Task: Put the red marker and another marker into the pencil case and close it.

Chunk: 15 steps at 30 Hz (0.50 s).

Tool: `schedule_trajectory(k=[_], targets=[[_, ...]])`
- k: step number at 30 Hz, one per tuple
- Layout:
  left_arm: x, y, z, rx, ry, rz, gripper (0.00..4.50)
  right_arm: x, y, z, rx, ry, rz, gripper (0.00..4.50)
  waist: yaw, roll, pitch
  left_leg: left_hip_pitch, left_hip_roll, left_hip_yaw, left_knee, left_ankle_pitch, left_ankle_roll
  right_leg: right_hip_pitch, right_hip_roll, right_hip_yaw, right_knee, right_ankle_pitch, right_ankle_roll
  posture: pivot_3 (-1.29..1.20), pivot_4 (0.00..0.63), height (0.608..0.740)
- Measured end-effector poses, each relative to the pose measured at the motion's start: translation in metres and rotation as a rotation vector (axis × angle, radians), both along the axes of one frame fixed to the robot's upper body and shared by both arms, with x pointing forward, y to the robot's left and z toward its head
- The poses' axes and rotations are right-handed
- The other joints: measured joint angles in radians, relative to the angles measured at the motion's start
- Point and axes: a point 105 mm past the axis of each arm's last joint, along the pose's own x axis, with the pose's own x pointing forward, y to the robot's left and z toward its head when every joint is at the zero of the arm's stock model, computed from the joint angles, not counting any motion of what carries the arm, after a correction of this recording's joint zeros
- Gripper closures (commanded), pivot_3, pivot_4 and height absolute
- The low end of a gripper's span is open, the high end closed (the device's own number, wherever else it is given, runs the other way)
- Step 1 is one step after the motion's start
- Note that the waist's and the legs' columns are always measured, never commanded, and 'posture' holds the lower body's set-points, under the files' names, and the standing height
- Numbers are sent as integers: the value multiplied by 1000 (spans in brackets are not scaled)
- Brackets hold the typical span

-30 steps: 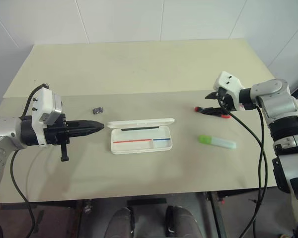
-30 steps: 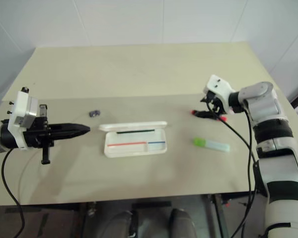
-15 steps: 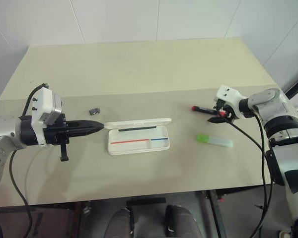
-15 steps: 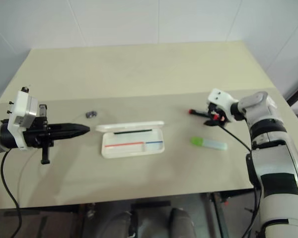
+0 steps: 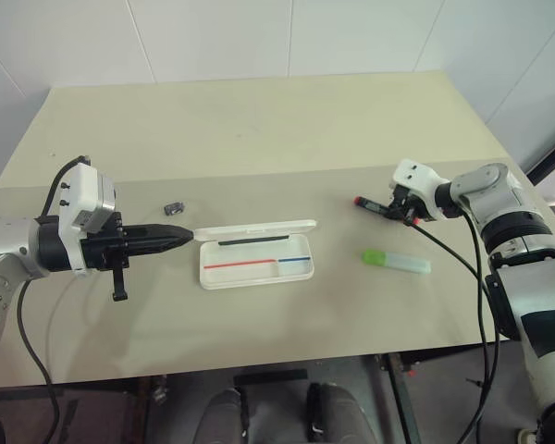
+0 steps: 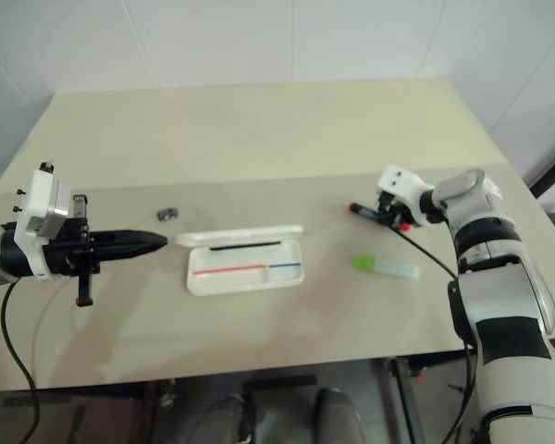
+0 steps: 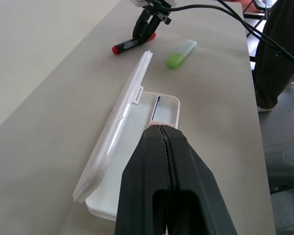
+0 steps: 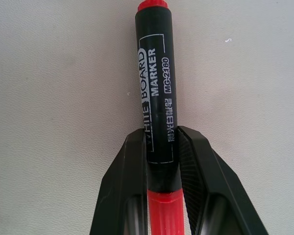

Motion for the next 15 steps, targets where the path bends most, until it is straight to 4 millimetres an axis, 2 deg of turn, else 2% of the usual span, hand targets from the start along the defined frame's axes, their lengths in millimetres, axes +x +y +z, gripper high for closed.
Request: schedule_trajectory(k=[7,15], targets=[[1,0,1,4,-5,-1,4500,-4,0,2,11,21,34,3948,0,0,0,0,1,2,0,-2,0,-1,2,2,-1,0,0,0,150,740],[3,5,0,3,8,12,4500,-32,6,20,-39,48,284,3948,3,1,0,-1,2,4,1,-4,1,-2,2,3,-2,0,0,0,150,740]])
